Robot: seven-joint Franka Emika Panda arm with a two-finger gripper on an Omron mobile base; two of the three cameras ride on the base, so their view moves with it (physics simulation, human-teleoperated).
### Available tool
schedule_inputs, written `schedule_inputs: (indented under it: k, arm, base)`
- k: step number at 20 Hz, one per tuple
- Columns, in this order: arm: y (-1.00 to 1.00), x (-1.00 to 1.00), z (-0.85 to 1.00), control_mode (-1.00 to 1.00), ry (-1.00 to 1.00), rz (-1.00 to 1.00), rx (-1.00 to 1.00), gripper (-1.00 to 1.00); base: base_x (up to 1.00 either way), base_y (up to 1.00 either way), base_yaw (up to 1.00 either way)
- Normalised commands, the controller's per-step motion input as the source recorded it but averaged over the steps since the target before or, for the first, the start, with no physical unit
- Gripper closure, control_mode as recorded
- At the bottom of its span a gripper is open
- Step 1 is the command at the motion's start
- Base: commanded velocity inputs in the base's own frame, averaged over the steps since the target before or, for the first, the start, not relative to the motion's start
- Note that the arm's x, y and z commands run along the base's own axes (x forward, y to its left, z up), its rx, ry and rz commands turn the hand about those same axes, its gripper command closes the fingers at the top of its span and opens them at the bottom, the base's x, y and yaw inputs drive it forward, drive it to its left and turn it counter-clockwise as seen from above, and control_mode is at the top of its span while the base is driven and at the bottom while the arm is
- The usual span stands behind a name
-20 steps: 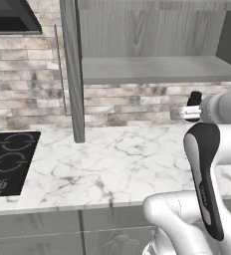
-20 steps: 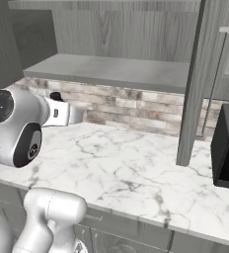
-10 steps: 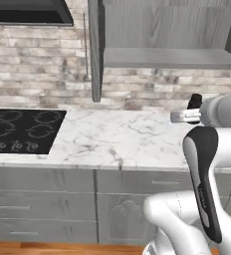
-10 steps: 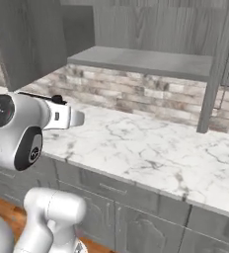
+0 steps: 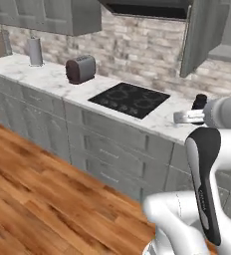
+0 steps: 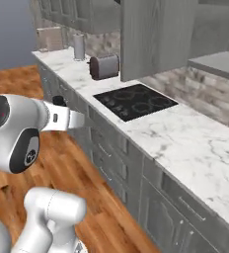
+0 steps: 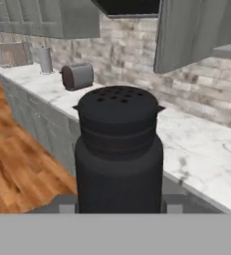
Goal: Move the shaker and condiment bottle from the cabinet to the dining counter.
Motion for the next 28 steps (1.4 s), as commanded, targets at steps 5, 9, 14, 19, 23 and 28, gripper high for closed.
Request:
schedule_inputs:
  k: [5,9,14,19,23,28]
  arm:
    - [0.00,0.00,0.00,1.00,0.00,0.00,0.00,1.00]
    - [0.00,0.00,0.00,1.00,0.00,0.00,0.00,1.00]
    - [0.00,0.00,0.00,1.00,0.00,0.00,0.00,1.00]
    - [0.00,0.00,0.00,1.00,0.00,0.00,0.00,1.00]
    - [0.00,0.00,0.00,1.00,0.00,0.00,0.00,1.00]
    - [0.00,0.00,0.00,1.00,0.00,0.00,0.00,1.00]
  base:
    - [-0.19,0.03,1.00]
    - [-0.61,0.43,1.00]
    - [-0.52,0.42,1.00]
    - [-0.18,0.75,0.89]
    - [0.00,0.92,0.62]
    - [0.19,0.71,0.45]
